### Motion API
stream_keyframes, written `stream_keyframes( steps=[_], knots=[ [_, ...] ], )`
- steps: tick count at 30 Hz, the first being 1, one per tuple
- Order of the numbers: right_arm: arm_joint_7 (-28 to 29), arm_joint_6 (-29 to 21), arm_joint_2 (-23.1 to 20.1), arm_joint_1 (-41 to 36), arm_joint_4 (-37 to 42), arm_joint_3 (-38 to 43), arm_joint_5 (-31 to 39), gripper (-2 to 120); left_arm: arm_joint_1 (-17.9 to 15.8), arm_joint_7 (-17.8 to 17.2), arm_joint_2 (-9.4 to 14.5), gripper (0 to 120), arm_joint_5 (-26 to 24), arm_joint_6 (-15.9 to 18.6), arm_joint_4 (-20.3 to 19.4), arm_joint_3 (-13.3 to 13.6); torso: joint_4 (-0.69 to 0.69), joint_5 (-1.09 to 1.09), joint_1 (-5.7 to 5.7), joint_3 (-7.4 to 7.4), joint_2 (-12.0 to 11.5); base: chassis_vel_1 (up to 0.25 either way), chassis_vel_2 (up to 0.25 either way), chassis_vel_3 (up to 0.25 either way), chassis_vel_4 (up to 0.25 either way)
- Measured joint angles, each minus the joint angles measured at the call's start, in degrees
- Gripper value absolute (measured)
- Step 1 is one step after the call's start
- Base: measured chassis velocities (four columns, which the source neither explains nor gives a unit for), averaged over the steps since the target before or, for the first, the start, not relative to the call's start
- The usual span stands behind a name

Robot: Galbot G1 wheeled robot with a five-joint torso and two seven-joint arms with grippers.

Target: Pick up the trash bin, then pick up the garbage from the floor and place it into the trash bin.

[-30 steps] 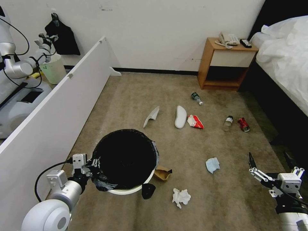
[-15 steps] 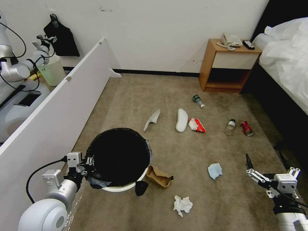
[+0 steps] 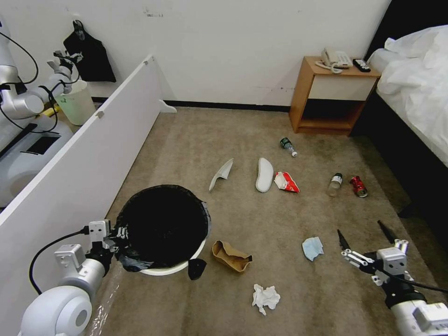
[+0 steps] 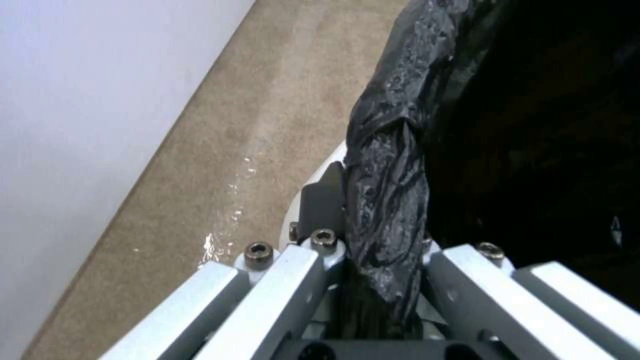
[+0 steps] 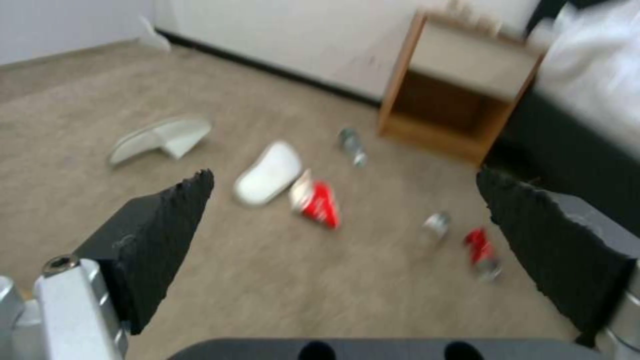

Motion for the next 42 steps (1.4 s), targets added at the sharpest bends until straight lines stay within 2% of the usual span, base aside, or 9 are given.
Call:
stream_keyframes(
  steps=[4, 8, 16, 22, 24, 27, 29, 34, 42],
  knots=[
    [7.58, -4.95, -8.51, 0.45, -1.15, -5.4, 10.69, 100, -1.56, 1.09, 0.33, 2, -0.14, -1.04, 2.8, 0.27, 0.01, -0.02, 0.0, 0.0, -0.01, 0.0, 0.0, 0.0, 0.0],
    [14.03, -7.8, -13.35, 1.31, -2.94, -9.71, 18.77, 100, -2.52, 2.27, 1.53, 2, -2.29, -1.26, 4.22, 0.12, 0.0, -0.01, 0.0, 0.0, 0.0, 0.0, 0.0, 0.0, 0.0],
    [22.43, -10.36, -18.52, 4.48, -7.18, -16.33, 30.95, 100, -3.33, 3.79, 2.73, 2, -3.71, -2.25, 6.84, -0.54, 0.0, -0.01, 0.0, 0.0, 0.0, 0.0, 0.0, 0.0, 0.0],
    [29.1, -13.81, -23.07, 6.86, -9.23, -20.95, 38.79, 100, -3.14, 3.94, 0.84, 2, -2.22, -2.75, 7.42, -0.23, 0.0, -0.02, 0.0, 0.01, 0.0, 0.0, 0.0, 0.0, 0.0],
    [33.8, -17.41, -25.31, 7.77, -9.28, -22.75, 42.89, 100, -3.19, 3.91, -0.95, 2, -0.96, -2.75, 7.52, 0.36, 0.0, -0.01, 0.0, 0.0, 0.0, 0.0, 0.0, 0.0, 0.0],
    [34.44, -18.08, -25.75, 7.92, -9.36, -22.99, 43.44, 100, -3.2, 3.92, -1.33, 2, -0.54, -2.75, 7.61, 0.46, -0.01, -0.02, 0.0, 0.0, 0.0, 0.0, 0.0, 0.0, 0.0],
    [37.04, -22.2, -28.5, 9.24, -10.15, -24.1, 46.49, 100, -2.96, 3.98, -3.01, 2, 1.01, -2.75, 7.91, 0.49, -0.01, -0.01, 0.0, 0.0, 0.0, 0.0, 0.0, 0.0, 0.0],
    [38.53, -25.71, -30.71, 13.77, -11.73, -27.96, 50.29, 100, -2.32, 4.17, -4.12, 2, 2.34, -2.87, 7.99, -0.13, 0.01, -0.01, 0.0, 0.0, 0.0, 0.0, 0.0, 0.0, 0.0],
    [40.67, -31.94, -28.02, 25.2, -15.46, -39.96, 55.97, 100, -1.44, 4.68, -5.86, 2, 3.56, -3.29, 8.0, -1.06, 0.0, 0.0, 0.0, 0.0, 0.0, 0.0, 0.0, 0.0, 0.0]
  ],
)
